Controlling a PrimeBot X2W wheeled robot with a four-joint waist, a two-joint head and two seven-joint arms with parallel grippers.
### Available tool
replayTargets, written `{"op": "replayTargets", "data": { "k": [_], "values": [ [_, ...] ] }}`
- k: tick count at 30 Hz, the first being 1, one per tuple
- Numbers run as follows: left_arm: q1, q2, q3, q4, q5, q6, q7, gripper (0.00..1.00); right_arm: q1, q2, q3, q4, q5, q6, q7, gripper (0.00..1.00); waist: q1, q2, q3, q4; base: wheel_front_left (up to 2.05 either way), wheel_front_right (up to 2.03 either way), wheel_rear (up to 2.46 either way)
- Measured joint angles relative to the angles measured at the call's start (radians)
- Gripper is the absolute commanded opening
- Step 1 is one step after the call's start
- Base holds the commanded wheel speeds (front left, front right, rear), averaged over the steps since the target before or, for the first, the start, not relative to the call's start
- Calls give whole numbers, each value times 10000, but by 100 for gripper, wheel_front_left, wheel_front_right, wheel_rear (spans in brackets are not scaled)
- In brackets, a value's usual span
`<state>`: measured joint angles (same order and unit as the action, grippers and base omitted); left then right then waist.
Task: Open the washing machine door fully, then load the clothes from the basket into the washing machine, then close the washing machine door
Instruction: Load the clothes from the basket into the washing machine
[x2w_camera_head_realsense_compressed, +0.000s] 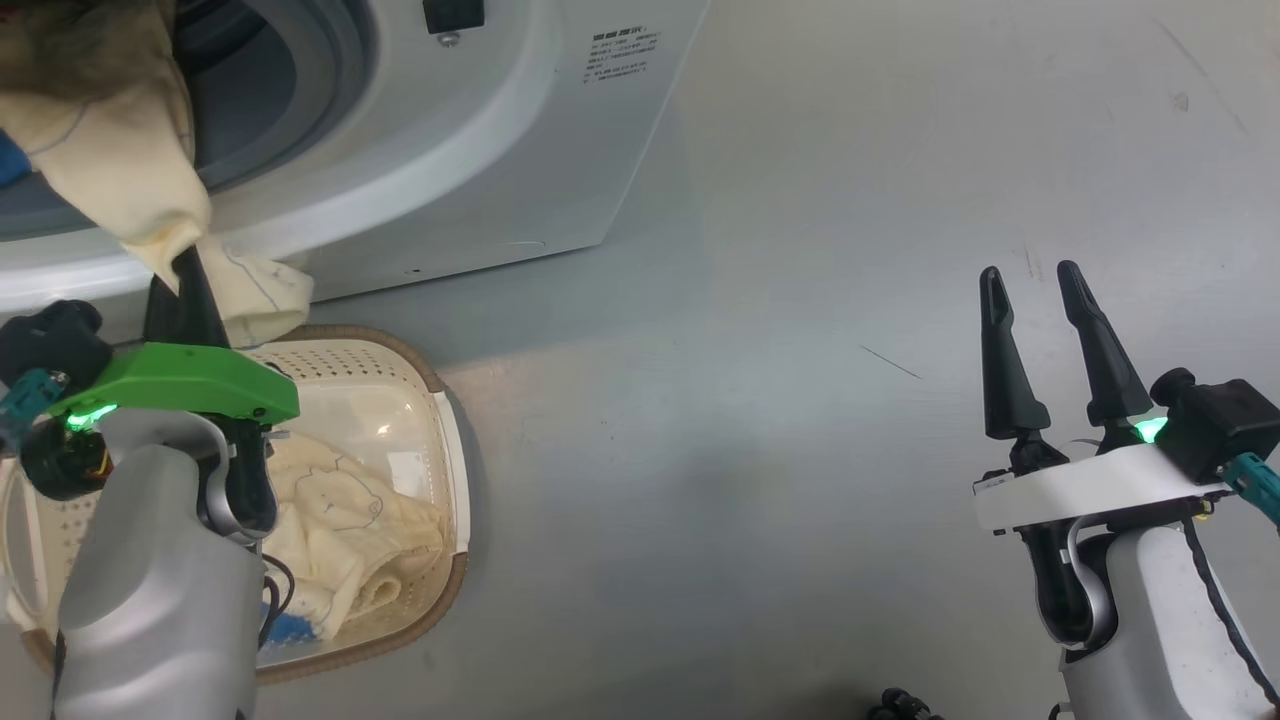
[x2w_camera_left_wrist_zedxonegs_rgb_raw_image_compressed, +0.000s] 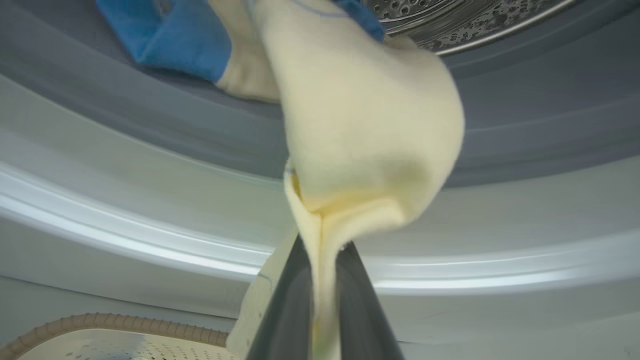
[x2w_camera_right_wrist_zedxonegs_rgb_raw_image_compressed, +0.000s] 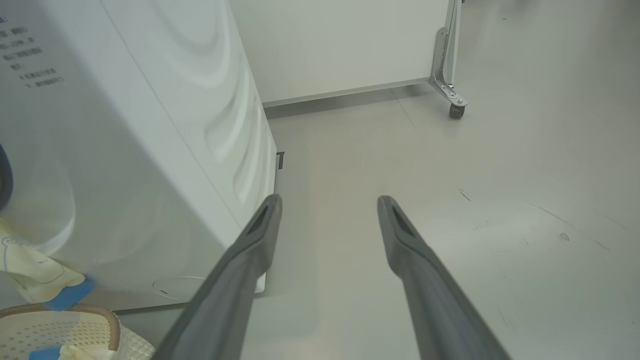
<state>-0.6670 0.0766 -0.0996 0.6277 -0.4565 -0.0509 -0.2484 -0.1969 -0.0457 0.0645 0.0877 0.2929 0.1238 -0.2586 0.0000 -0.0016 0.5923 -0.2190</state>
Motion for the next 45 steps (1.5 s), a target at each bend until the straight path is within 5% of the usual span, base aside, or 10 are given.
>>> {"op": "replayTargets", "data": {
  "k": [9, 20, 45],
  "values": [
    [-58, 251, 100, -884, 734, 541, 12, 0, 4, 8, -31, 10, 0, 0, 0, 100, 0, 0, -181, 212, 0, 0, 0],
    [-2039, 1475, 368, -828, 1413, 1062, 17, 0, 3, 12, 800, 188, 33, 0, 0, 100, 0, 0, -201, 37, 0, 0, 0],
    [-5739, 2828, 460, 236, 2284, 1168, 186, 0, -202, 29, 1641, 102, 284, 0, 0, 100, 0, 0, 1190, -1048, 0, 0, 0]
  ]
}}
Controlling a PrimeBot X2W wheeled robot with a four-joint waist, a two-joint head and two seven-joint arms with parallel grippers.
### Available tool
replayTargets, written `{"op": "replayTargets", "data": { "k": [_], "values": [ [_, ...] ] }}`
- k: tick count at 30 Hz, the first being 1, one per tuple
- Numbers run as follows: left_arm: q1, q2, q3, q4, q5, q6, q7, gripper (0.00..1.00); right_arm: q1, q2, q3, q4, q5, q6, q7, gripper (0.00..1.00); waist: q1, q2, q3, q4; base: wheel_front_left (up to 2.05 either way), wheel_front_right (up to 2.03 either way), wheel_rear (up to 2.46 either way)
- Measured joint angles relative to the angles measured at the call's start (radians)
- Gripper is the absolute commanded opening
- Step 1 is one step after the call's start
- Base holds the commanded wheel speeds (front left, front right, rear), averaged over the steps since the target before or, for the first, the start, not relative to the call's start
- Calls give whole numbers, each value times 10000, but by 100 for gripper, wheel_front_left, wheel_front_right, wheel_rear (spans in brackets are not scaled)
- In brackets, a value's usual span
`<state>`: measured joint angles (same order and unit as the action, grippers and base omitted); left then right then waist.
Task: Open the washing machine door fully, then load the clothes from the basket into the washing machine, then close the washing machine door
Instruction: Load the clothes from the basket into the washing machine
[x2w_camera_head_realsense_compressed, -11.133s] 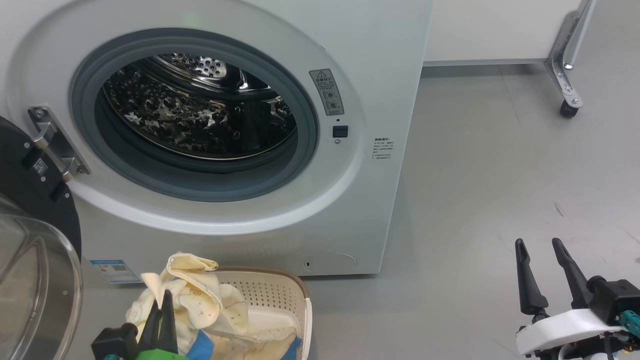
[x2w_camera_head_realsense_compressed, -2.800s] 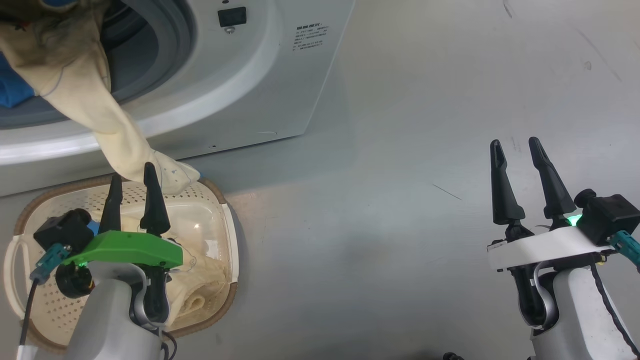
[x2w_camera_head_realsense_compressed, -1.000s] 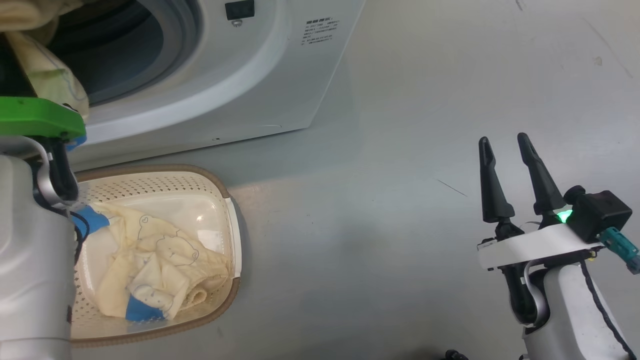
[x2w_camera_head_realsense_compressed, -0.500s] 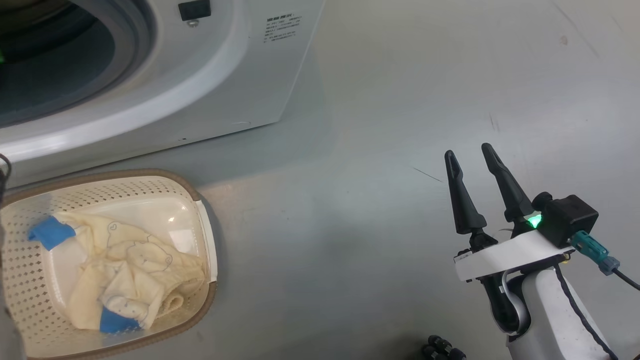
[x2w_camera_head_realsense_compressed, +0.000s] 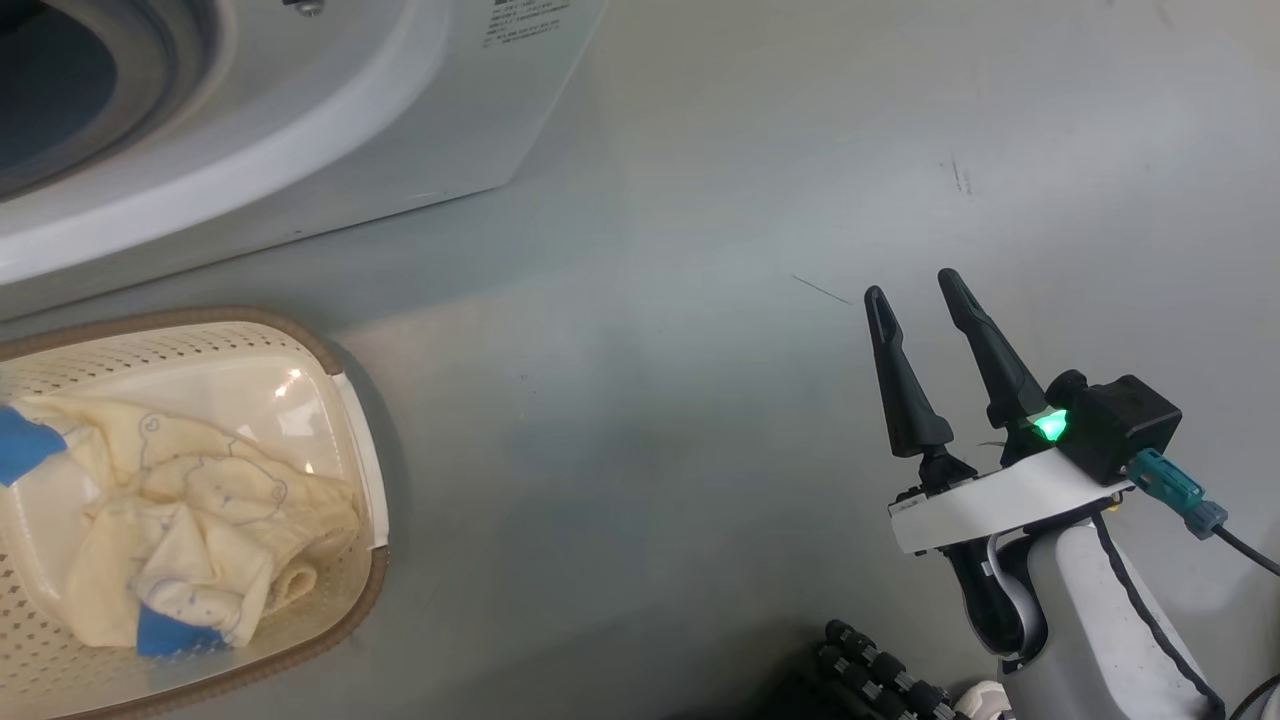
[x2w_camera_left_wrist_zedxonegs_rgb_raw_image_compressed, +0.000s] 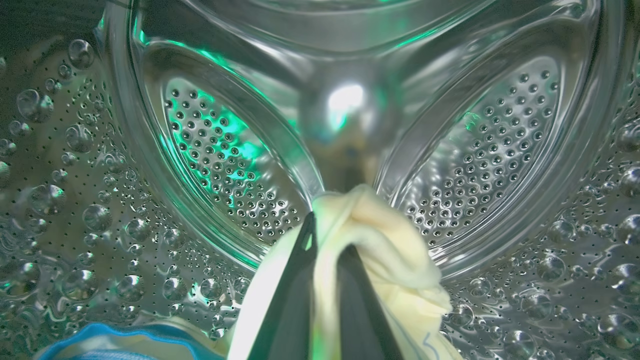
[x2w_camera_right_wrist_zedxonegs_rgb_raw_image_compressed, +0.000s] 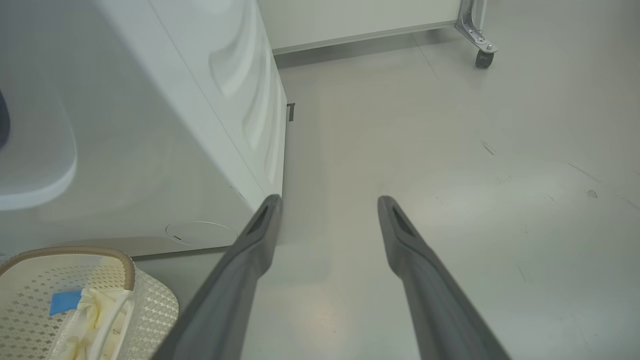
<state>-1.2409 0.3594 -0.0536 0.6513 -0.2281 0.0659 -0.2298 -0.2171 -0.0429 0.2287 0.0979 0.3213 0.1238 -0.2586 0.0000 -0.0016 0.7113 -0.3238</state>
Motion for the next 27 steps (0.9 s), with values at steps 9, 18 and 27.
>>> {"op": "replayTargets", "data": {
  "k": [9, 18, 27],
  "values": [
    [-676, 196, 123, -90, 272, 88, -272, 0, -214, 8, 10, -79, 67, 0, 0, 100, 0, 0, 658, -198, 0, 0, 0],
    [-641, 196, -263, 1127, 685, 163, -270, 38, -381, 13, 38, -21, 155, 0, 2, 100, 0, 0, 802, -242, 0, 0, 0],
    [-549, 63, -479, 2351, 880, 240, -192, 100, -432, 19, -79, 111, 155, 0, 0, 100, 0, 0, 542, -152, 0, 0, 0]
  ]
}}
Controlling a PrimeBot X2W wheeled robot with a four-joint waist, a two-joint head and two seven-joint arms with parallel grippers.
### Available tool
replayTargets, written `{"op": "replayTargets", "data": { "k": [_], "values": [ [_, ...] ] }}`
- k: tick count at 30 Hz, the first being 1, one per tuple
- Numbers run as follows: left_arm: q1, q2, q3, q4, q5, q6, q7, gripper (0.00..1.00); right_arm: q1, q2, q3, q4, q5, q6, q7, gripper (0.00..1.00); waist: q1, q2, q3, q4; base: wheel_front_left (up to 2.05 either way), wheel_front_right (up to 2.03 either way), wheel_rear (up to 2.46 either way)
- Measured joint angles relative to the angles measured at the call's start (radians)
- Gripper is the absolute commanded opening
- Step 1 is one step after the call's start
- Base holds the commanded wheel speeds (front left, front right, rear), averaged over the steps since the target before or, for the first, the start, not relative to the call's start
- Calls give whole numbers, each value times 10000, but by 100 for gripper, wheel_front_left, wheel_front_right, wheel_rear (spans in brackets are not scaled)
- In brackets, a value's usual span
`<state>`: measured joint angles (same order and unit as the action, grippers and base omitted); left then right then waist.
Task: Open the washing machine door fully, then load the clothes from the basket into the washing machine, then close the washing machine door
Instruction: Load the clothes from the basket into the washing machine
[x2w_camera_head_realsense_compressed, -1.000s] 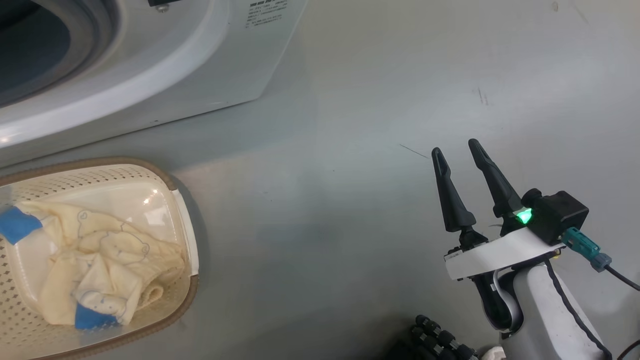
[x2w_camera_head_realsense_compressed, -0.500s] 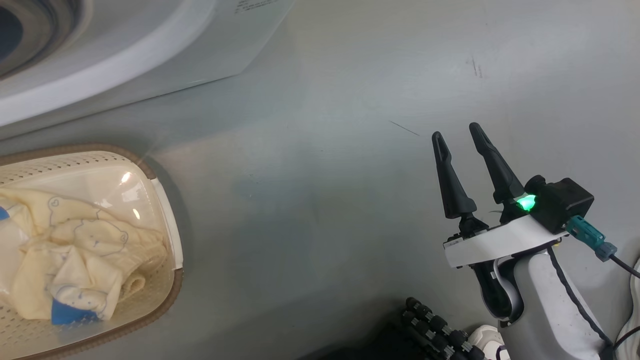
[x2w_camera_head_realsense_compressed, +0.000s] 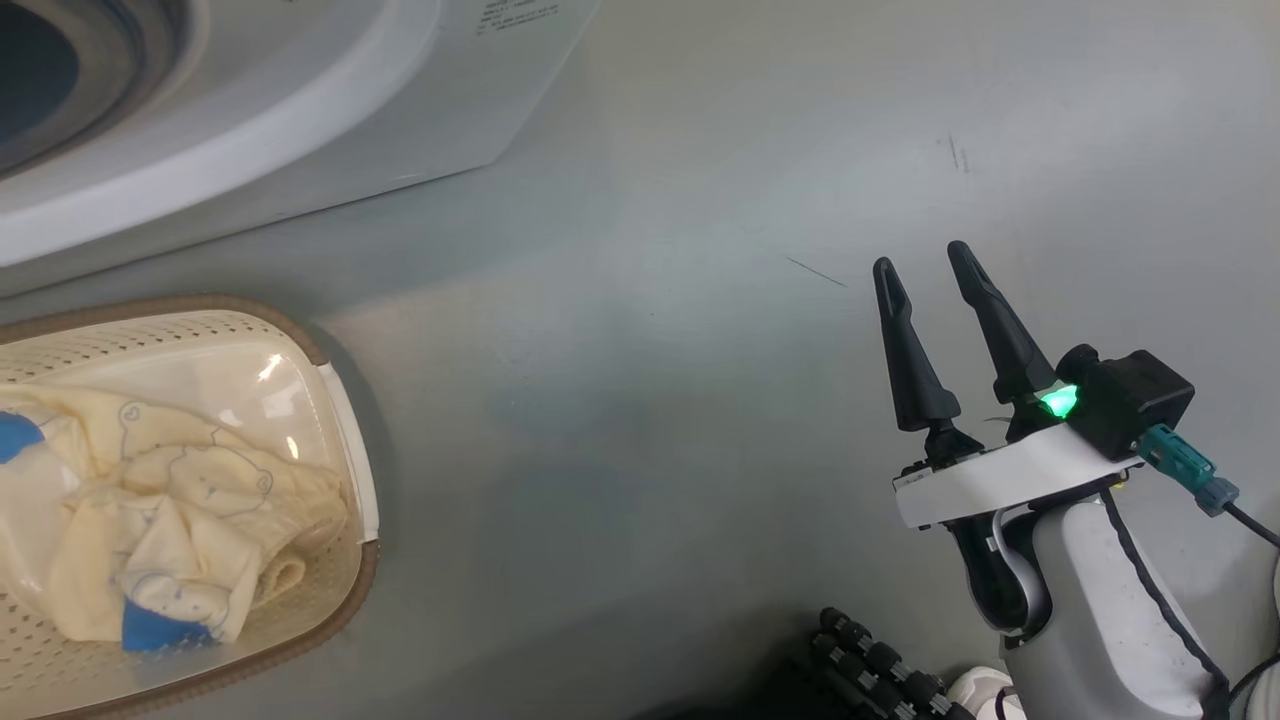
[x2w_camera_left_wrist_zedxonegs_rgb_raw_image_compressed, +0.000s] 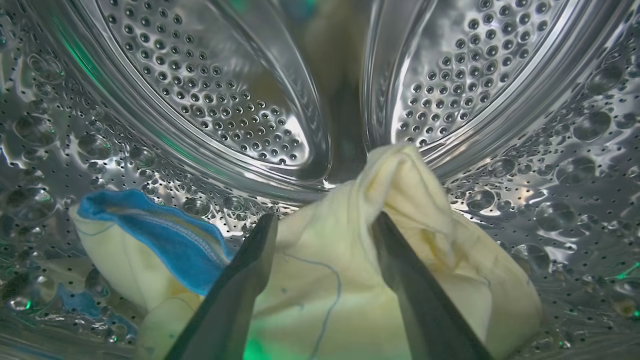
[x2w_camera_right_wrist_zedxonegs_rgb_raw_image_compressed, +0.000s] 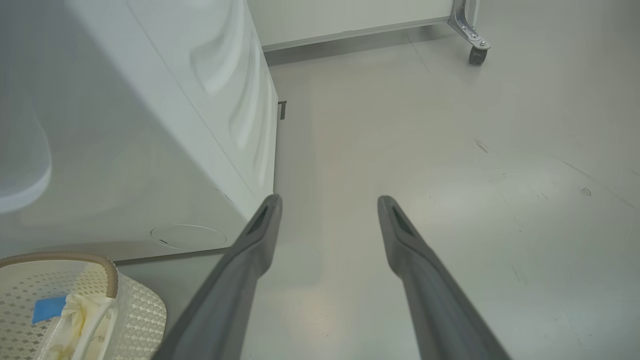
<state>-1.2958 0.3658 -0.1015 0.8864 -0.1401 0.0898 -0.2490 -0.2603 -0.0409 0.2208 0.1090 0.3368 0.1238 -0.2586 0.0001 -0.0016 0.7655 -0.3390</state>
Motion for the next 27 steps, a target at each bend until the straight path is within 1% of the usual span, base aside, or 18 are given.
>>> {"op": "replayTargets", "data": {
  "k": [7, 12, 17, 22, 27],
  "values": [
    [-5, -458, 0, 468, -21, 27, 19, 100, 0, -2, -205, 88, -2, 0, 0, 100, 0, 0, -283, 180, 0, 0, 0],
    [34, -648, 17, 708, -19, 113, 4, 100, -1, -4, -215, 173, -4, 0, 2, 100, 0, 0, -577, 322, 0, 0, 0],
    [449, -1229, 15, 965, -54, 138, -23, 100, -2, -4, -332, 293, -8, 0, 0, 100, -1, 0, -1009, 517, 0, 0, 0],
    [1016, -1616, 69, 1177, -188, 201, -25, 100, 0, -6, -529, 380, -23, 0, 0, 100, 0, 0, -1424, 709, 0, 0, 0],
    [1466, -1983, 77, 884, -249, 201, -25, 100, 20, -12, -719, 443, -29, 0, 0, 100, -1, 0, -1882, 938, 0, 0, 0]
  ]
}}
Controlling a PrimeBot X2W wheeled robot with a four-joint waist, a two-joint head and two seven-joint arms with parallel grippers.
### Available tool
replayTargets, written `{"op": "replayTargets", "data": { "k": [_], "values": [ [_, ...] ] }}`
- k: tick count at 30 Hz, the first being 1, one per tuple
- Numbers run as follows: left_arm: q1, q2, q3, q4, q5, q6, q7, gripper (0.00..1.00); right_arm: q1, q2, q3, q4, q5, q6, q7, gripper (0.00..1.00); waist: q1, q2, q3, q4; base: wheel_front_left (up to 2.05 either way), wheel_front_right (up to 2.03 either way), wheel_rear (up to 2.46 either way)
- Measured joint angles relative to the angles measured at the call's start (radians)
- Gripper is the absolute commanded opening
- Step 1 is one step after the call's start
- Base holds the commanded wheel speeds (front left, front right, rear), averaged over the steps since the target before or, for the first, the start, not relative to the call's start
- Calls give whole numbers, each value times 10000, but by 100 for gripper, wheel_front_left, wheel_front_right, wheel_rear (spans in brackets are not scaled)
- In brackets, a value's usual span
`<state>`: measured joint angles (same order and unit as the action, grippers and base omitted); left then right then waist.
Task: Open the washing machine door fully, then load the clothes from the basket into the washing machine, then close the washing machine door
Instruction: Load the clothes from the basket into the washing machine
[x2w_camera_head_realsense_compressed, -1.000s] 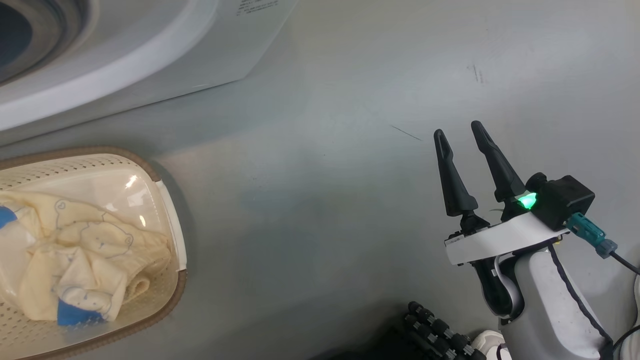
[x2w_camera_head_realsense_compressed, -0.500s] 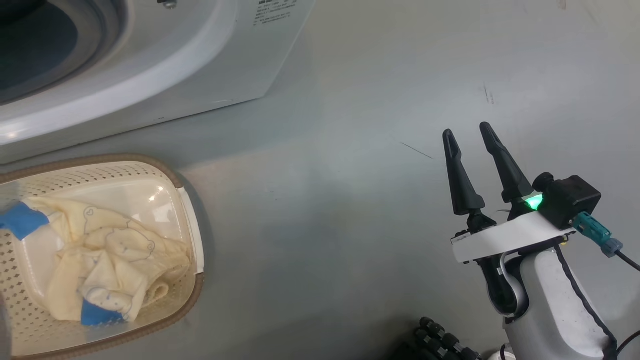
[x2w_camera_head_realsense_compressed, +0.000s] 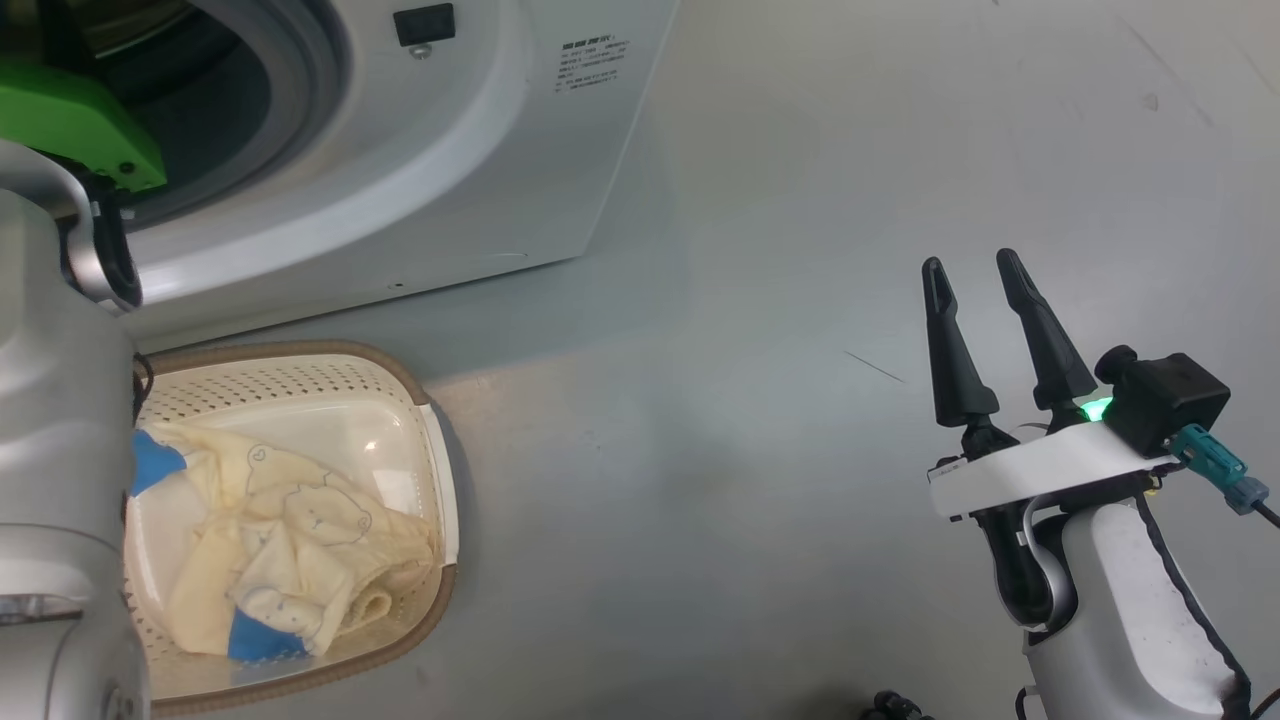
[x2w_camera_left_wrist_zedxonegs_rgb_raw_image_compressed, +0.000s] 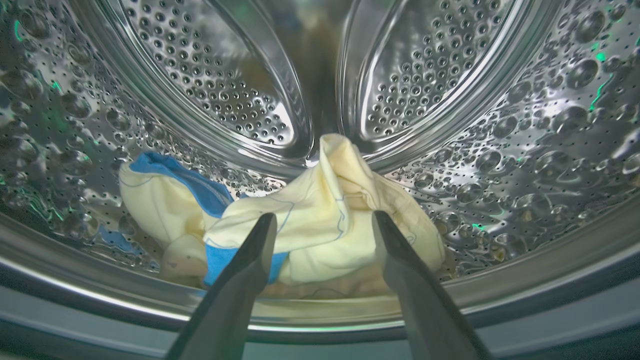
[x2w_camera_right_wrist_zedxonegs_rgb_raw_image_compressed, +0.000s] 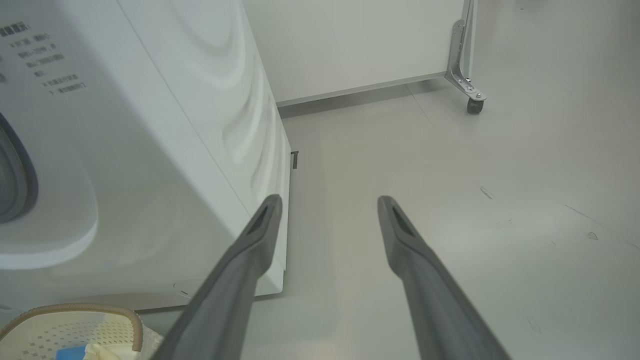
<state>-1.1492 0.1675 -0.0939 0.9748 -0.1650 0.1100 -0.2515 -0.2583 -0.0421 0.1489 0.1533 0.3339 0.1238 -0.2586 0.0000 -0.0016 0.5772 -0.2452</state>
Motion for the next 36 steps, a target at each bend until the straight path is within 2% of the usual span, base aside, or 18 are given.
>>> {"op": "replayTargets", "data": {
  "k": [16, 36],
  "values": [
    [2191, -1197, -67, -1267, -190, -17, 0, 100, 389, -307, -470, 35, -245, 0, 0, 100, 0, 0, -1350, 1065, 0, 0, 0],
    [6758, -1354, -267, -3423, -337, -382, 2, 100, 1440, -374, -403, 146, -330, 0, 2, 100, 0, 0, -3275, 1850, 0, 0, 0]
  ]
}}
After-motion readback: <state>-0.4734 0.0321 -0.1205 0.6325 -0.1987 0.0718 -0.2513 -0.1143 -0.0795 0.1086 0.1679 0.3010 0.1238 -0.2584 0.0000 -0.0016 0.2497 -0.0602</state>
